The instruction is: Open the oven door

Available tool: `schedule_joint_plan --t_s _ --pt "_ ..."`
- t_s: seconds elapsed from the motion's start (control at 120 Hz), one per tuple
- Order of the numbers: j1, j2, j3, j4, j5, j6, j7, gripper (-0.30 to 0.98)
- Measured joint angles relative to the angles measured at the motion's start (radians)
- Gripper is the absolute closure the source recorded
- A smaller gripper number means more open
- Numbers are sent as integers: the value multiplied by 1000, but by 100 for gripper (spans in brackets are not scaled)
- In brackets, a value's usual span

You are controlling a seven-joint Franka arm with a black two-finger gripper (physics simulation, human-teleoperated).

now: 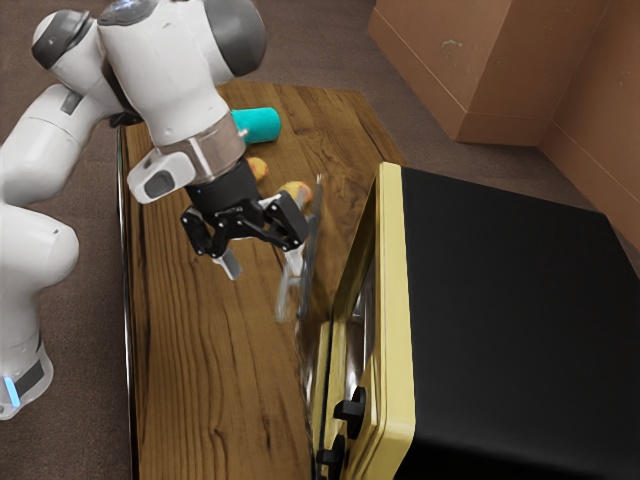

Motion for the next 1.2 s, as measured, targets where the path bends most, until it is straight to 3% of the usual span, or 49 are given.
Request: schedule_joint_plan --t_s 0.058,0.1,0.15,0.183,0.217,0.25,0.333,0.383,0.45,0.492,0.533,0.625,0.717,0.817,1.05,1.158,1.2 --pt "-9 0 -37 -28 -13 -15 -19 16" --pt "-22 1 -87 -55 -29 -32 -37 46" --pt "-55 0 -201 -106 -69 -54 -64 32" --pt "-78 -18 -364 -140 -124 -78 -89 25" --pt "-86 -108 -377 -111 -192 -118 -118 20" --pt "-62 -226 -377 16 -222 -172 -143 15" --pt "22 -557 -366 656 -215 -307 -170 8" --pt "41 -715 -220 987 -238 -363 -178 6" --pt "50 -903 206 1273 -313 -402 -189 4" --pt "52 -953 460 1340 -380 -395 -201 3" --pt "57 -970 645 1360 -448 -373 -212 2" --pt "57 -970 855 1344 -566 -307 -240 1" --pt "54 -955 987 1280 -676 -277 -293 0" --pt "49 -902 1059 1135 -761 -255 -392 0" --pt "49 -850 1095 1060 -827 -197 -583 0" --pt "61 -1063 1202 980 -917 -160 -647 0" --pt "119 -1111 1175 960 -958 -140 -659 0"
